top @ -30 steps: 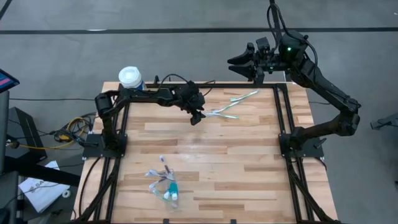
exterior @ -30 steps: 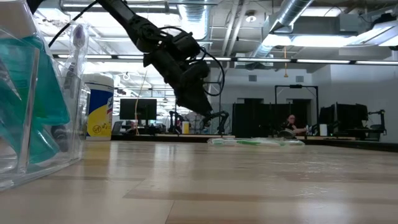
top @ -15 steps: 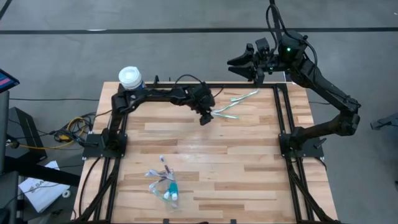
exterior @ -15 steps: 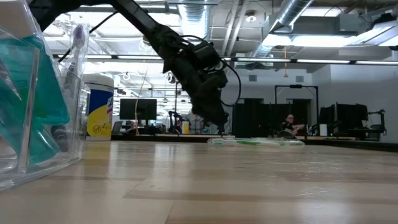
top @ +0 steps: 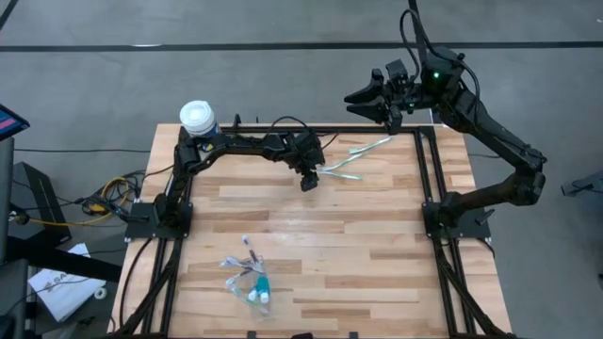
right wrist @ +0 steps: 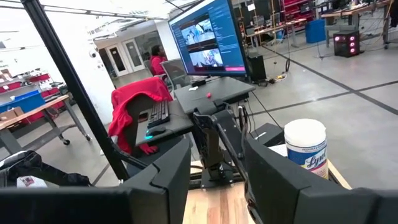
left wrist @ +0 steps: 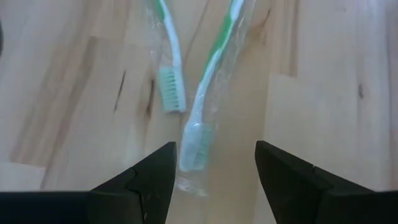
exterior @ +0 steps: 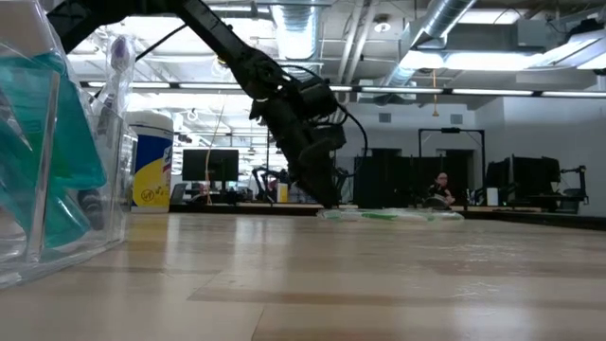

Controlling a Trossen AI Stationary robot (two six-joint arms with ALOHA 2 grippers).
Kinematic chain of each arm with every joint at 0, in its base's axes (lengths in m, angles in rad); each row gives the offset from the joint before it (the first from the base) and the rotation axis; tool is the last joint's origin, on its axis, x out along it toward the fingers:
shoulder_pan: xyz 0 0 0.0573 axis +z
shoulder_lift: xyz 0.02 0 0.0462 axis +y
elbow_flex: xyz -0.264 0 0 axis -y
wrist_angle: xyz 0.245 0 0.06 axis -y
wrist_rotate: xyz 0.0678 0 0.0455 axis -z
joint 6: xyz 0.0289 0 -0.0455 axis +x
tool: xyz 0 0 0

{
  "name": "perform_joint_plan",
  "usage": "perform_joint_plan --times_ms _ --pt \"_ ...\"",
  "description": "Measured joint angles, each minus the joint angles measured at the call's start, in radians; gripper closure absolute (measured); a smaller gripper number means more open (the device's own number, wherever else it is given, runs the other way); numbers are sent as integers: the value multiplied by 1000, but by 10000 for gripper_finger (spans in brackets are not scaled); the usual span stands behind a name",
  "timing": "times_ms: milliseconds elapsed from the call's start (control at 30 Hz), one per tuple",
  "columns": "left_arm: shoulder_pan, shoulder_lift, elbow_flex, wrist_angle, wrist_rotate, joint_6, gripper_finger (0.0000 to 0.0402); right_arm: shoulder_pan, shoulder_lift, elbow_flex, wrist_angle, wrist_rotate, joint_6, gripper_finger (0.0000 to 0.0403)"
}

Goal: Pick & Place toothbrushing station
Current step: Put the green toothbrush into the transparent organizer

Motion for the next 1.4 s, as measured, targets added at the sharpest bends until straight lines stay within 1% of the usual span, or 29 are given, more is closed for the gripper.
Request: perform_joint_plan --times_ms 167,233,333,467,633,667,700,767,933,1033,1133,1167,1300,1400 --pt "1 9 0 1 -7 25 188 0 0 0 -2 -14 0 260" --pt "-4 13 -2 -12 -25 28 191 0 0 0 -2 -22 0 262" --pt "-6 13 0 3 -26 26 210 0 0 0 -2 -23 0 264" --pt "-6 13 -1 0 -27 23 265 0 0 0 -2 -24 0 266" --pt "-6 13 -1 -1 -32 14 366 0 0 0 -2 -25 -1 266" --pt "-6 13 -1 -2 -33 6 383 0 0 0 -2 -25 -1 267" --pt "-6 13 -1 -2 -33 -7 391 0 0 0 -2 -25 -1 267" --pt "-6 13 -1 -2 -30 -34 394 0 0 0 -2 -25 -1 266" --pt "-18 -16 -1 -22 27 -86 400 0 0 0 -2 -28 -3 268" --pt "-31 -55 -1 -38 74 -121 401 -1 0 0 -1 -46 -5 270" --pt "-54 -123 -1 -70 84 -159 401 -1 0 0 1 -51 -23 270" --pt "-61 -152 -1 -98 82 -165 401 -1 0 0 1 -51 -27 270" --pt "-96 -262 -1 -249 7 -198 401 0 0 0 7 -70 -30 269" --pt "-129 -380 -1 -364 -53 -269 401 0 0 0 30 -104 -30 271"
